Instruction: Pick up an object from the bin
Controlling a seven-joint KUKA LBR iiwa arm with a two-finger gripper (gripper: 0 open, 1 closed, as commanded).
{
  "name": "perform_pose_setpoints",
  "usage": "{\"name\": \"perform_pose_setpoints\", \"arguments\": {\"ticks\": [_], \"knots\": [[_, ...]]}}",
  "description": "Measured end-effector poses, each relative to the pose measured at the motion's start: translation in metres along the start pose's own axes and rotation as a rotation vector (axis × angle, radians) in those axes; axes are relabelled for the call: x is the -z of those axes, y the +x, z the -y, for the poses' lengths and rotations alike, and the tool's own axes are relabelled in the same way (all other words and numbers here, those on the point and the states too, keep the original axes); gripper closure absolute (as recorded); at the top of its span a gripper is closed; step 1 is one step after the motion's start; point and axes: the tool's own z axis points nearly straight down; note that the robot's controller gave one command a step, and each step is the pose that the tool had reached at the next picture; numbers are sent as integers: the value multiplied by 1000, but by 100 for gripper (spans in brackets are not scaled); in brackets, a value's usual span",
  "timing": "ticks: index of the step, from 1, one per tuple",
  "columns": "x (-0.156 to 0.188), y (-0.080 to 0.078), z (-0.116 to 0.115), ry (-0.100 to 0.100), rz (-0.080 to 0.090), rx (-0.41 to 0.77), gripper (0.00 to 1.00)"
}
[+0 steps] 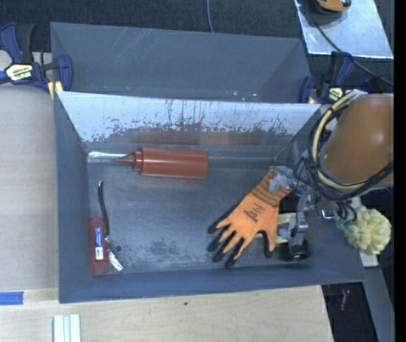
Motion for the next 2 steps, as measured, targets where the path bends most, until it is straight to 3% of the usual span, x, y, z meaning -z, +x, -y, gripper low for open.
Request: {"name": "perform_pose_setpoints", "arguments": {"ticks": [1, 2], "knots": [[-31, 16, -9, -3, -5, 53, 0], [-40, 25, 5, 0, 3, -66, 0]]}}
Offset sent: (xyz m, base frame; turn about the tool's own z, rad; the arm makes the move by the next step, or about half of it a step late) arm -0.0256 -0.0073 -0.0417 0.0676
